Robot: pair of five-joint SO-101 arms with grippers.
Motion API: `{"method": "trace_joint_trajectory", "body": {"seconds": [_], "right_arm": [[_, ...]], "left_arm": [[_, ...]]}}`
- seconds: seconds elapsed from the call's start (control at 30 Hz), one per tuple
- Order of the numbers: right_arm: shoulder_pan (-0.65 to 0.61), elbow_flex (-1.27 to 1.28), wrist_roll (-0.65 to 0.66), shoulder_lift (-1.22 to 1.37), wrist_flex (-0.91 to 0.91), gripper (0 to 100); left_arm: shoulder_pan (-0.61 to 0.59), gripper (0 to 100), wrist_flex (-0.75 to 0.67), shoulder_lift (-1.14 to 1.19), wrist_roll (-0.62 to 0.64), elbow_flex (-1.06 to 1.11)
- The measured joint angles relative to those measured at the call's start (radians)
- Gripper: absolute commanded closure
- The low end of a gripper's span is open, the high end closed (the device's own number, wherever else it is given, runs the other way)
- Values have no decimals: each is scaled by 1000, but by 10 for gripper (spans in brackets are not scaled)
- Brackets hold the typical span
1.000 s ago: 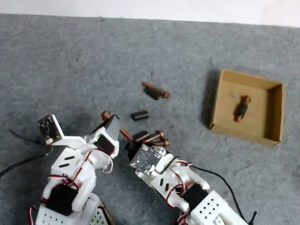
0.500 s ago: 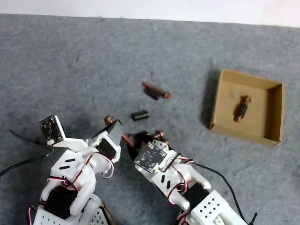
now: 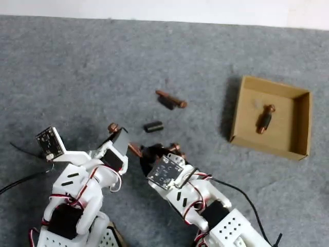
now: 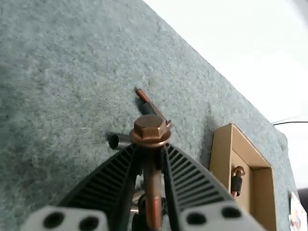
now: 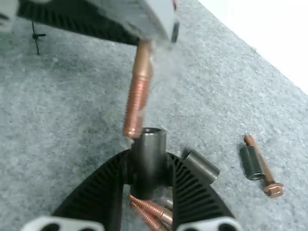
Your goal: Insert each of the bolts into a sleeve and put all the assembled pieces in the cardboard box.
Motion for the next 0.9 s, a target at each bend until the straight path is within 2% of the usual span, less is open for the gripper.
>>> {"method": "trace_joint_trajectory", "body": {"seconds": [0.2, 0.47, 0.9], "right_arm": [[0, 0, 0, 0, 0, 993], [0, 0, 0, 0, 0, 993], [-3, 0, 0, 0, 0, 993]], "left_arm": [[0, 995, -8, 0, 0, 5], [-11, 995, -204, 0, 2, 153], [-9, 995, -227, 0, -3, 160]]}}
